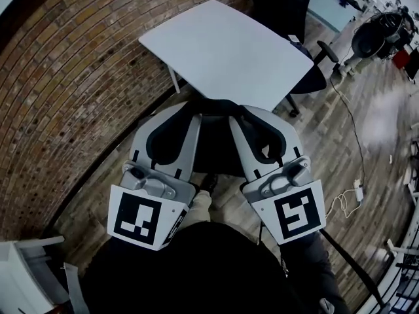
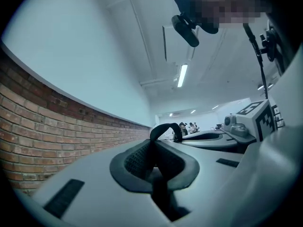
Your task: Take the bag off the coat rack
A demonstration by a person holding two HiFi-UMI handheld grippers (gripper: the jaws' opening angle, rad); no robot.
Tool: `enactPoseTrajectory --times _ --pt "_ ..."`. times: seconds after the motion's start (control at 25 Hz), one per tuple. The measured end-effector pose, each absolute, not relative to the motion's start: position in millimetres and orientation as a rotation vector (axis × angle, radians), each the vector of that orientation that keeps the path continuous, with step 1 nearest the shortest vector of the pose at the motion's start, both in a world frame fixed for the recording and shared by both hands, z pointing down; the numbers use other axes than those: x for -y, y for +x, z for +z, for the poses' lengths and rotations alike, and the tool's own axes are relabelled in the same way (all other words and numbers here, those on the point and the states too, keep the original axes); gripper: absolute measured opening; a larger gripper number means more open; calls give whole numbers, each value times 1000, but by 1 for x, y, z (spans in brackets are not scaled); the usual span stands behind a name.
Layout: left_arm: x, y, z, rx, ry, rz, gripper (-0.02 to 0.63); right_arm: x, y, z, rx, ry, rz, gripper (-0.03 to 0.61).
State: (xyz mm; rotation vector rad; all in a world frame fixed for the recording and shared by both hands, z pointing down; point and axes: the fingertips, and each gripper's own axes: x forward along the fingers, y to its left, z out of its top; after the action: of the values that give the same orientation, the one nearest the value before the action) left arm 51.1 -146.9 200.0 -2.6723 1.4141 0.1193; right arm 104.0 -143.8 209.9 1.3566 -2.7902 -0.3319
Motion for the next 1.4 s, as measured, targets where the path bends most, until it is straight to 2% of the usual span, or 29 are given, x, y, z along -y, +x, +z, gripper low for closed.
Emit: enactPoseTrajectory --times 0.32,0.76,1.4 --pt "211 56 163 -1357 -2729 138 29 206 110 174 2761 1429 -260 41" --pt "297 55 116 -1254 -2716 231 29 292 109 126 2718 1454 -348 41" --pt "397 104 128 -1128 -2694 273 29 390 157 146 2637 1559 -346 41"
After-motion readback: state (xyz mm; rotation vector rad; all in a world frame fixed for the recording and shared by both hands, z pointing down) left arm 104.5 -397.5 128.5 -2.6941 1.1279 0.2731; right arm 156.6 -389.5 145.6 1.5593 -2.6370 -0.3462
